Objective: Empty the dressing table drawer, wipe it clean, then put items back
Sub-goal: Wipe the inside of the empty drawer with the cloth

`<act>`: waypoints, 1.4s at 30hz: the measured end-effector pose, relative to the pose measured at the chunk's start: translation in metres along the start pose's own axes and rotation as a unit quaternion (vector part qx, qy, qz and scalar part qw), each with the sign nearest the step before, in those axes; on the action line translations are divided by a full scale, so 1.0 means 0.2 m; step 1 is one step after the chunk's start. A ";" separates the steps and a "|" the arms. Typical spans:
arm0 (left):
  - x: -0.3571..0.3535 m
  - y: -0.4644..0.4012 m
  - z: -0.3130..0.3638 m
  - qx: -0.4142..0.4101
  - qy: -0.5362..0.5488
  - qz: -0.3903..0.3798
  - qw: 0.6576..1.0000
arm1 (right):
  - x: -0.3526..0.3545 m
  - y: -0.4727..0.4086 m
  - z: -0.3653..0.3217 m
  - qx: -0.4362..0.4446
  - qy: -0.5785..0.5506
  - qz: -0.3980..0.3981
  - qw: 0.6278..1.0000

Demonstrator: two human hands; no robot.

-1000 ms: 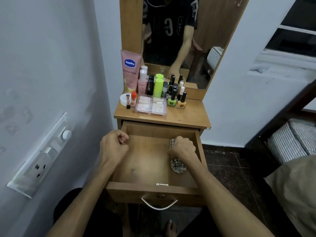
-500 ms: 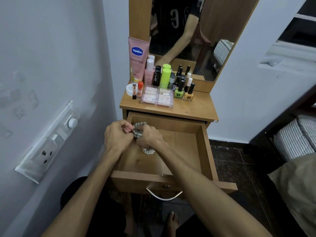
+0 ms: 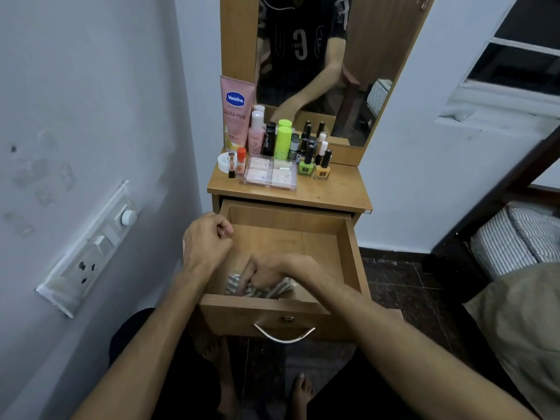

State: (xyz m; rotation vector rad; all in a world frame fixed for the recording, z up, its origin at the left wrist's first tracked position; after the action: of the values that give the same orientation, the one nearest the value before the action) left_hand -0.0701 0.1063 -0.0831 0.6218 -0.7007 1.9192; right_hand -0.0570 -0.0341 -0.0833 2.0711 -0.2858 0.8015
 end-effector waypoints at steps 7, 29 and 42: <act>0.00 0.00 0.01 -0.026 -0.021 0.001 0.999 | 0.03 0.24 0.44 -0.110 0.160 -0.105 0.975; -0.04 -0.03 -0.03 -0.031 -0.034 0.007 0.999 | 0.18 0.14 0.64 -0.128 0.377 0.246 0.884; -0.01 -0.02 0.00 0.026 0.019 0.019 0.999 | -0.03 0.28 0.57 -0.186 -0.201 0.165 0.948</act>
State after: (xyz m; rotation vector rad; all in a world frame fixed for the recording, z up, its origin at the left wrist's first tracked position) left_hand -0.0652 0.1071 -0.0838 0.6065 -0.6435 1.9840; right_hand -0.0385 -0.1594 -0.0983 1.8286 -0.9556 0.4583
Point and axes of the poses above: each hand's wrist, its own y-axis away from the middle knuckle, its own x-axis out of the back of the hand, z = x × y, the point moved 3 cm from there along -y, towards the middle knuckle, and after that the axes turned 4 degrees about x, right-handed, at the moved point
